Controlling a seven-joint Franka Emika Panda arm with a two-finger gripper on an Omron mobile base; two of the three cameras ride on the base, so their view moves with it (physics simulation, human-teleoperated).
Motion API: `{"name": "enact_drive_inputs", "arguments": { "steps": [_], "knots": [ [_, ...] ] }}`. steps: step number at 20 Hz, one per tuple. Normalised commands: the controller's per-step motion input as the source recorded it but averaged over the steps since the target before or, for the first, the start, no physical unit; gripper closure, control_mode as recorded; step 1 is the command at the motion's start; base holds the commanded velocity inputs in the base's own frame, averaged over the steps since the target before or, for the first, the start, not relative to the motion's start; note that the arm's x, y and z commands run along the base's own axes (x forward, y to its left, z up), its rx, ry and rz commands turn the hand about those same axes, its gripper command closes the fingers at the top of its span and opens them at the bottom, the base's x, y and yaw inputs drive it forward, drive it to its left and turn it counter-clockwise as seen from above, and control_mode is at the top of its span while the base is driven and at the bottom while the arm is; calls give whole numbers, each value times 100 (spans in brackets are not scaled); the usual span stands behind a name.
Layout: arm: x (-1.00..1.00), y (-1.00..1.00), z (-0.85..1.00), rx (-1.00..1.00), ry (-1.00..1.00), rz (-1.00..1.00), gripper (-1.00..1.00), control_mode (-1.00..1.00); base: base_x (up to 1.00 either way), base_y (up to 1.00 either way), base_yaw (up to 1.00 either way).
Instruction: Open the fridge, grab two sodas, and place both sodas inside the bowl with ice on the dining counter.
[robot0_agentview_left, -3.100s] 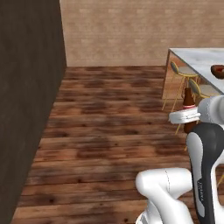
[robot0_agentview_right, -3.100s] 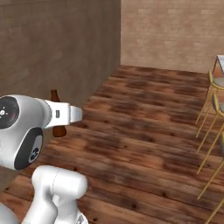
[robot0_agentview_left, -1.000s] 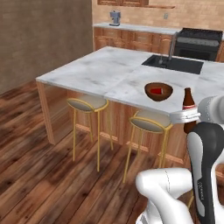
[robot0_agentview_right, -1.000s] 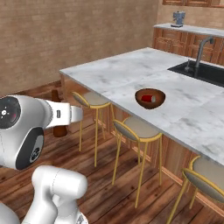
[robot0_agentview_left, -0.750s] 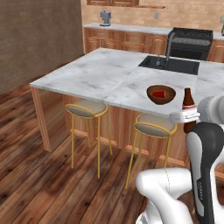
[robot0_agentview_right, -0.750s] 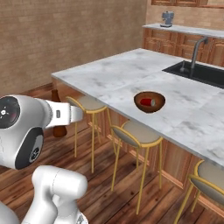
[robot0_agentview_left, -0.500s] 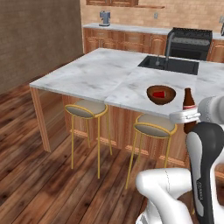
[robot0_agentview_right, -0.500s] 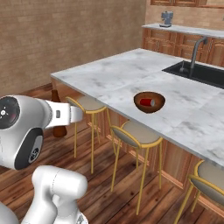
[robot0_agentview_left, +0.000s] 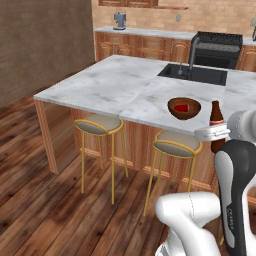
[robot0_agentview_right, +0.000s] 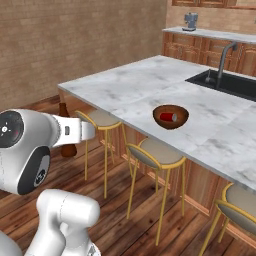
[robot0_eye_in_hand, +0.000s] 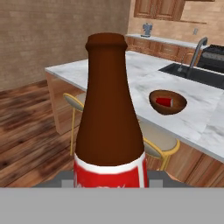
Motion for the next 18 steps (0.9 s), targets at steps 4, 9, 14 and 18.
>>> {"name": "enact_drive_inputs", "arguments": {
  "steps": [4,9,14,18],
  "knots": [
    [0,0,0,0,0,0,100,100,0,0,0],
    [0,0,0,0,0,0,100,100,0,0,0],
    [0,0,0,0,0,0,100,100,0,0,0],
    [0,0,0,0,0,0,100,100,0,0,0]
  ]
}}
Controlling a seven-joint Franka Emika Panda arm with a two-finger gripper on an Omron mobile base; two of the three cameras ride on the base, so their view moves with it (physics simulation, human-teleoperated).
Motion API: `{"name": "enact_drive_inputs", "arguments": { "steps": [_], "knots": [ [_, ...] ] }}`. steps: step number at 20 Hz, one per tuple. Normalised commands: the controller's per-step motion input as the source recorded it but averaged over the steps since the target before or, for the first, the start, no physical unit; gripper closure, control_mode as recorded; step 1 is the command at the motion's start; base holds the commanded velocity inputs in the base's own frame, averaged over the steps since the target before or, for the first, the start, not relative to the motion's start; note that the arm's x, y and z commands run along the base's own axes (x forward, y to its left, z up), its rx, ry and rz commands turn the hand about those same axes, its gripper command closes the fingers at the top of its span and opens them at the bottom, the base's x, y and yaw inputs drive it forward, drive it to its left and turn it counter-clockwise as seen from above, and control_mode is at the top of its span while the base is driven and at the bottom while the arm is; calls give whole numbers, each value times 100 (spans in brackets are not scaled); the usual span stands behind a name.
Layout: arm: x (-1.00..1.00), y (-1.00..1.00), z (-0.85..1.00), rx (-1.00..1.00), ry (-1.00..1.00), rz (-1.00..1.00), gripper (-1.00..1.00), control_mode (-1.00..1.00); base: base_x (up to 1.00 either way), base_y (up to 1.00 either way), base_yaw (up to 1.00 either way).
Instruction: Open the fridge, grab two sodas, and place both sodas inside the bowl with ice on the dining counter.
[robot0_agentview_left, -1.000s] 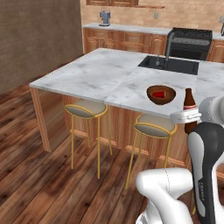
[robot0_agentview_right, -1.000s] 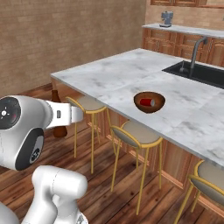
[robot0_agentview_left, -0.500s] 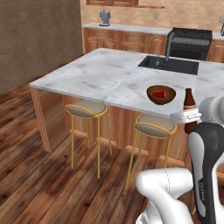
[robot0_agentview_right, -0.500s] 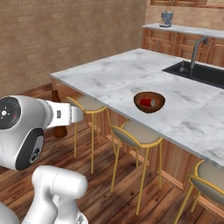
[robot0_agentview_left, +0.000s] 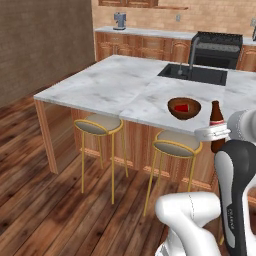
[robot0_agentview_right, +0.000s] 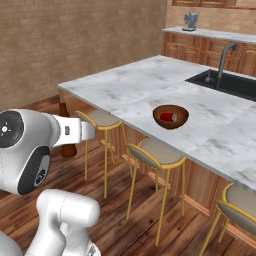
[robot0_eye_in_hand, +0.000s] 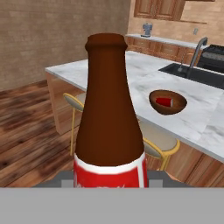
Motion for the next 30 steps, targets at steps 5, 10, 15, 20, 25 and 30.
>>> {"name": "enact_drive_inputs", "arguments": {
  "steps": [5,10,15,20,25,30],
  "knots": [
    [0,0,0,0,0,0,100,100,51,12,-15],
    [0,0,0,0,0,0,100,100,51,3,-30],
    [0,0,0,0,0,0,100,100,58,10,-34],
    [0,0,0,0,0,0,100,100,65,29,-32],
    [0,0,0,0,0,0,100,100,63,45,-30],
    [0,0,0,0,0,0,100,100,63,17,-29]
  ]
}}
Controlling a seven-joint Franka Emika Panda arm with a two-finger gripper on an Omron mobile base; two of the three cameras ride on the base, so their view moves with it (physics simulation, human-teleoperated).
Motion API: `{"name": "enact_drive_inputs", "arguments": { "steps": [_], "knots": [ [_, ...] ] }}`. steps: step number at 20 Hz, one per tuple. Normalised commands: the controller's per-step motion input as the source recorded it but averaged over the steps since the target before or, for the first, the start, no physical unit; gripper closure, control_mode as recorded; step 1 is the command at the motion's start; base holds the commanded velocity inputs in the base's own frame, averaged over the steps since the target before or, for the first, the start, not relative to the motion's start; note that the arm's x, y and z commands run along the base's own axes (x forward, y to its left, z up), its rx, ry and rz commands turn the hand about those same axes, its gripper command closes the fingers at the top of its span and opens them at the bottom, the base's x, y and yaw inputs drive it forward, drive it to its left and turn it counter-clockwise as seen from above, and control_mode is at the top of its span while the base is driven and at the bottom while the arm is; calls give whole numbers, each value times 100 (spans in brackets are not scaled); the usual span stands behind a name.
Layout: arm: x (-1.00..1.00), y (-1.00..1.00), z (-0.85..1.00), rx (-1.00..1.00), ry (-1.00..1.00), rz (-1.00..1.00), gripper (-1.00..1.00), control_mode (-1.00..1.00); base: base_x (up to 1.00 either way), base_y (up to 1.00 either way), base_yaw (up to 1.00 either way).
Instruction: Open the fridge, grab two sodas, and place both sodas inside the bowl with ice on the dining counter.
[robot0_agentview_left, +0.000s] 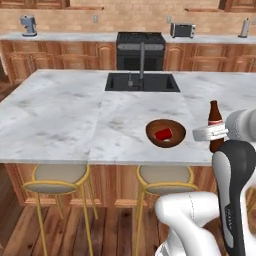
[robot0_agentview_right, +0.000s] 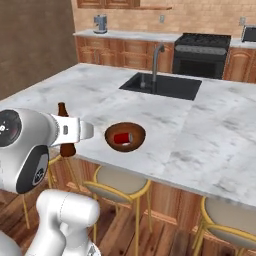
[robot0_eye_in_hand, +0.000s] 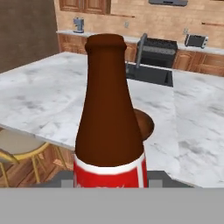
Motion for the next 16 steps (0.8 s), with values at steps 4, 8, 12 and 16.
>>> {"name": "enact_drive_inputs", "arguments": {
  "steps": [4,8,12,16],
  "knots": [
    [0,0,0,0,0,0,100,100,74,4,-33],
    [0,0,0,0,0,0,100,100,80,22,-34],
    [0,0,0,0,0,0,100,100,78,33,-30],
    [46,14,-14,-2,8,-5,100,-100,41,18,-10]
  ]
}}
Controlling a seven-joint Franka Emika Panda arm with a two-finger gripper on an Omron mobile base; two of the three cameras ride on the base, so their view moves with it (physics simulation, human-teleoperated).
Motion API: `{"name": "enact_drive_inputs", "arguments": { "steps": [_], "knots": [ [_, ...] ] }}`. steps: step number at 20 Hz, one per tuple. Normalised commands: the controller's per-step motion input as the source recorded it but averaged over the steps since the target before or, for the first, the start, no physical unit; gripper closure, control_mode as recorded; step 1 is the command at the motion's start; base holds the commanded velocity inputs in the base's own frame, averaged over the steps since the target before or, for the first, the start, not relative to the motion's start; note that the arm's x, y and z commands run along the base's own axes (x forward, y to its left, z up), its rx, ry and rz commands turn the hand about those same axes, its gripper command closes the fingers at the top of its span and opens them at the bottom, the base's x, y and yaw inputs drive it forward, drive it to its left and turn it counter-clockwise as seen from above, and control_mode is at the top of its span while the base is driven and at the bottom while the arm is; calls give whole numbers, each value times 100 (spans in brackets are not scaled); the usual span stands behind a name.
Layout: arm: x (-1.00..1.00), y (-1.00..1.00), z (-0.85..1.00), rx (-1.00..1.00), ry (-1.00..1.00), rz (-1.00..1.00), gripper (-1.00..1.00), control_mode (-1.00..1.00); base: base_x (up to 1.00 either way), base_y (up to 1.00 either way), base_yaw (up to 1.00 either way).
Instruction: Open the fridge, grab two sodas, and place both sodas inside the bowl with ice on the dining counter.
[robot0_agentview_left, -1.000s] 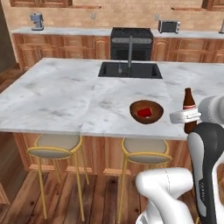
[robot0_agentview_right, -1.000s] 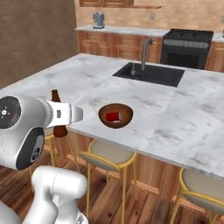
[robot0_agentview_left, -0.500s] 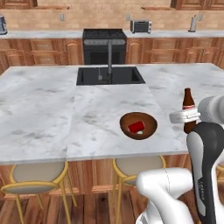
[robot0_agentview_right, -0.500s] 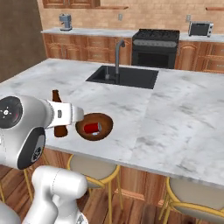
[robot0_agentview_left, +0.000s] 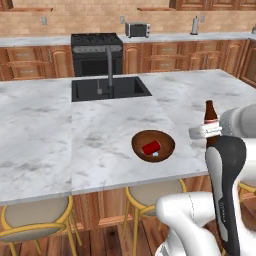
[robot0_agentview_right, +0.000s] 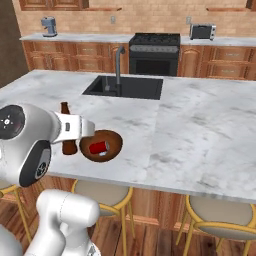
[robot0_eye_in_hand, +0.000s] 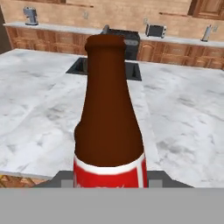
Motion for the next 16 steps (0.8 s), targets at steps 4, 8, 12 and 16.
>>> {"name": "enact_drive_inputs", "arguments": {
  "steps": [4,8,12,16],
  "knots": [
    [100,29,-46,-5,44,1,100,-100,0,0,0],
    [96,27,-54,-4,46,18,100,-100,0,0,0],
    [83,13,-53,-3,42,28,100,-100,0,0,0],
    [71,0,-60,-12,29,21,100,-100,0,0,0]
  ]
}}
